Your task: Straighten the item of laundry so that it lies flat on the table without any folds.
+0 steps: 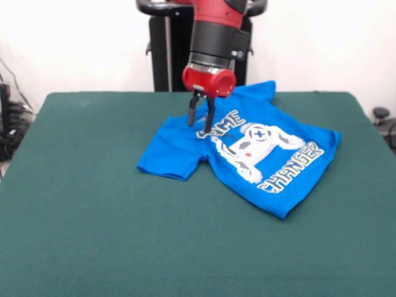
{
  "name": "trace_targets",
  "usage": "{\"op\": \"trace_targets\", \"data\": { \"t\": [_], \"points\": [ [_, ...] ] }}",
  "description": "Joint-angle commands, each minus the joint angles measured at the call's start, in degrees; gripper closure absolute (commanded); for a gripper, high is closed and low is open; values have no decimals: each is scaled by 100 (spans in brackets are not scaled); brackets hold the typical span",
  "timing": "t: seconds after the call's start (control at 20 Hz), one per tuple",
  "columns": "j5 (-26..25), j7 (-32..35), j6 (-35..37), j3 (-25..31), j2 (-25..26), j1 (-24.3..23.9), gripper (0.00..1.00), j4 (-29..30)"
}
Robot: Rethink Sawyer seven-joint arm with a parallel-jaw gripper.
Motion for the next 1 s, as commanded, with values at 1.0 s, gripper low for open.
{"op": "trace_targets", "data": {
  "t": [1.0],
  "points": [
    [-476, 570, 459, 469, 1109, -695, 0, -1203]
  ]
}}
